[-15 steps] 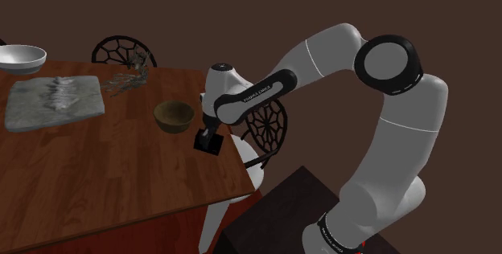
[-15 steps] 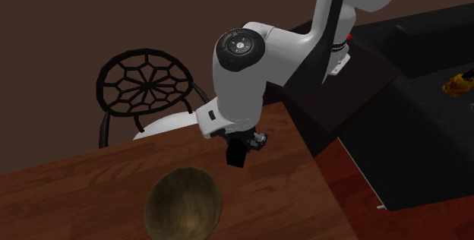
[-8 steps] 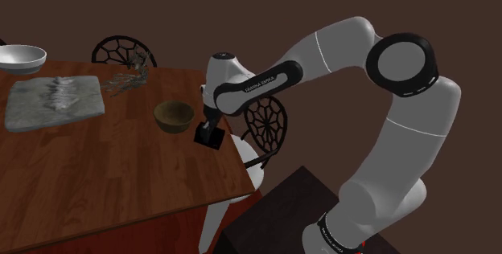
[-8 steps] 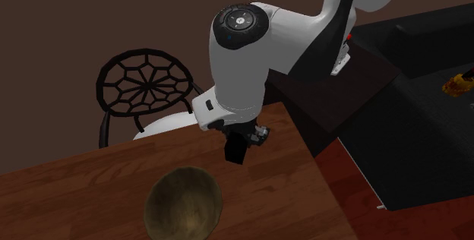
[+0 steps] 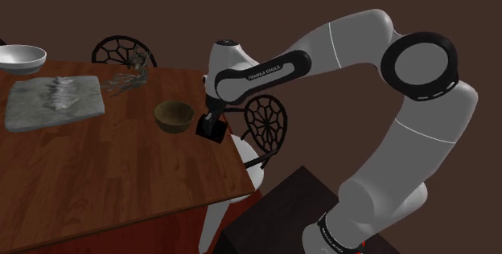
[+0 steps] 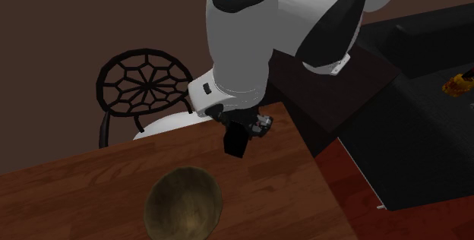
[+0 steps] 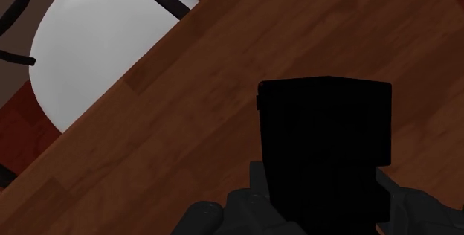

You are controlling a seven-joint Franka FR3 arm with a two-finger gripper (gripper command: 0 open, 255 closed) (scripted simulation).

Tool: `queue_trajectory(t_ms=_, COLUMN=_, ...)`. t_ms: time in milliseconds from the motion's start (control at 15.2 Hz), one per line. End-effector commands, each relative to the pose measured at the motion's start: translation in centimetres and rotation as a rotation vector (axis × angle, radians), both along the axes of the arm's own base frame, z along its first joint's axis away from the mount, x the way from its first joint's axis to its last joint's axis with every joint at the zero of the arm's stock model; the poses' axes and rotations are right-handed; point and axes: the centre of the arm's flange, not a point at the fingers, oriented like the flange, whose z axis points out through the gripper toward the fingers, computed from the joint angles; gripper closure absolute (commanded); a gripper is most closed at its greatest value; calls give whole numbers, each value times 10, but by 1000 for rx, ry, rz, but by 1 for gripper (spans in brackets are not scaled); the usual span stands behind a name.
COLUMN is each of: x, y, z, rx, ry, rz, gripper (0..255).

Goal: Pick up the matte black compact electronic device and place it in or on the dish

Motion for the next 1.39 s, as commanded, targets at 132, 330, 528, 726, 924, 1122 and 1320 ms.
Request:
queue_trajectory(t_ms=132, x=1, y=0, z=22, rx=0, ry=0, rz=0, gripper=255)
queue_trajectory(t_ms=330, x=1, y=0, z=38, rx=0, ry=0, rz=0, gripper=255)
queue_trajectory(t_ms=528, x=1, y=0, z=53, rx=0, ry=0, rz=0, gripper=255)
queue_trajectory(t_ms=726, x=13, y=3, z=61, rx=0, ry=0, rz=0, gripper=255)
queue_trajectory(t_ms=924, x=52, y=13, z=62, rx=0, ry=0, rz=0, gripper=255)
queue_trajectory(t_ms=1122, x=90, y=23, z=64, rx=0, ry=0, rz=0, gripper=255)
queue_trajectory(t_ms=1320, x=128, y=33, z=65, rx=0, ry=0, rz=0, gripper=255)
